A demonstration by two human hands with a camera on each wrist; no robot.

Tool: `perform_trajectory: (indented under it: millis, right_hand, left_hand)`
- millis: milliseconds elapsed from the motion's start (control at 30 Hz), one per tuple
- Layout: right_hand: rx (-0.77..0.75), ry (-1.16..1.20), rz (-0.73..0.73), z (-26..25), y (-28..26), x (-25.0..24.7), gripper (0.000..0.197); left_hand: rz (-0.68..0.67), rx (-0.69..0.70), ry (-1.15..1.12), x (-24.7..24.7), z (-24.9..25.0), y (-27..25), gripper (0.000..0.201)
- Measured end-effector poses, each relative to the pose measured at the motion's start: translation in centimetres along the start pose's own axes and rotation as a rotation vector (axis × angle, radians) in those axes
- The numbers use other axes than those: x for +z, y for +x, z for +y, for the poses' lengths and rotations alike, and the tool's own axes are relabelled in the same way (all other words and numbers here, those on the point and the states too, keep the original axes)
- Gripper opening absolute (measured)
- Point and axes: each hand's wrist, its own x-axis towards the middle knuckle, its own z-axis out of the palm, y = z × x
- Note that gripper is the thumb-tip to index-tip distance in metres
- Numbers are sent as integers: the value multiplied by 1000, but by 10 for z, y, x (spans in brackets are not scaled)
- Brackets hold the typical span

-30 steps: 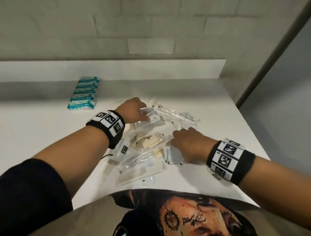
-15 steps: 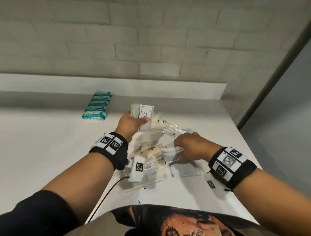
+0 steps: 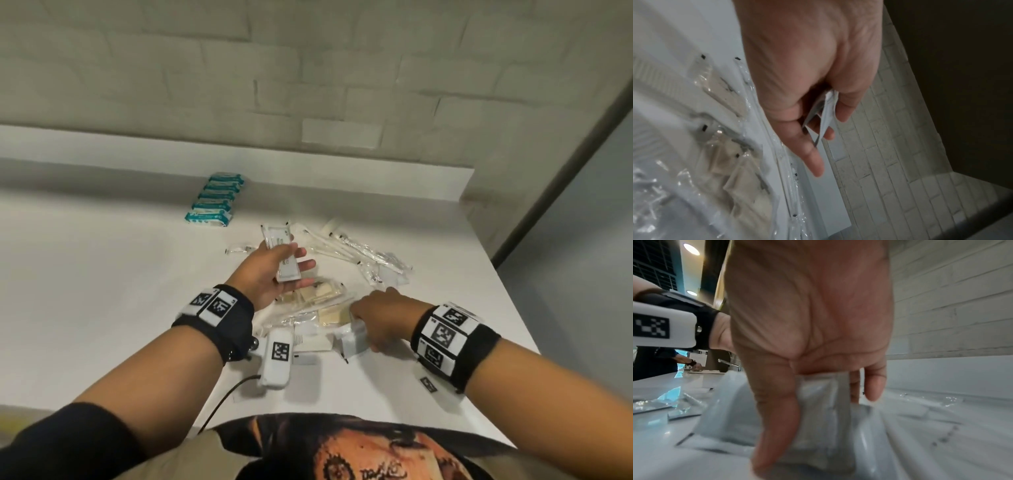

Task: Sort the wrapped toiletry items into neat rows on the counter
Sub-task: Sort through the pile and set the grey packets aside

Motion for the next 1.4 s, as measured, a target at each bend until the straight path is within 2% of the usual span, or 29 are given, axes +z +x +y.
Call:
perform_trajectory:
  millis: [67,133,233,300,333,400,500,600,667,733,800,900,1000,1067,1133,1200,1267,1333,1400]
  right_hand:
    - [16,144,2,9,-2,-11,40]
    - [4,368,104,19,-7,-37,34]
    - [-81,997,406,18,-12,-73,25]
    - [-119,1338,528,4,-4,-86,21]
    - [-106,1412,571,-5,3,-87,17]
    - [-42,1412,653,-20,17,-88,19]
    - [-42,1381,739,-32,22,-87,21]
    - [-130,1557,743,-36,22,-90,14]
    - [-155,1662,830,-37,22,-96,16]
    - [-182,1634,976,-36,22,-103,34]
    - [-260,1523,1036,-39,20,-106,45]
    - [-325,1080,1098,-43,28,-98,63]
    - [-281,617,1121,-40,34,-92,78]
    - [-245,470,1122,-39,33,-91,76]
    - [-227,364,1063,-42,30,-91,80]
    - [-202,360,930,-46,27,-90,84]
    - [-166,528,839,-48,20,-95,77]
    - [-151,652,879,-47,12,-103,61]
    - [-116,612,897,-54,5,-110,47]
  left_hand:
    - [-17,12,-13,-4,0,-1,33]
    - [-29,36,9,-6,2,-3,26]
    - [-100,53,85,0,4,-5,34]
    - [-175,58,93,13,8,-7,45]
    - [-200,57,81,19,11,-9,49]
    - [-255,76,68,28,19,-12,52]
    - [-320,142,93,26,33,-17,38]
    - [-290,140,84,16,40,-18,34]
    - [-246,112,55,9,43,-18,34]
    - [-229,78,25,2,46,-19,33]
    - [-275,55,-18,-3,50,-20,31]
    - [-356,28,-83,-4,57,-22,34]
    - [-351,38,-127,-7,62,-20,47]
    - [-328,30,-137,-14,62,-16,52]
    - [-323,53,-106,-21,60,-13,46]
    - [-312,97,-33,-27,57,-8,40]
    - [-286,148,80,-30,57,-7,39]
    - [-256,195,181,-34,58,-6,40]
    - [-251,210,241,-37,59,-6,40]
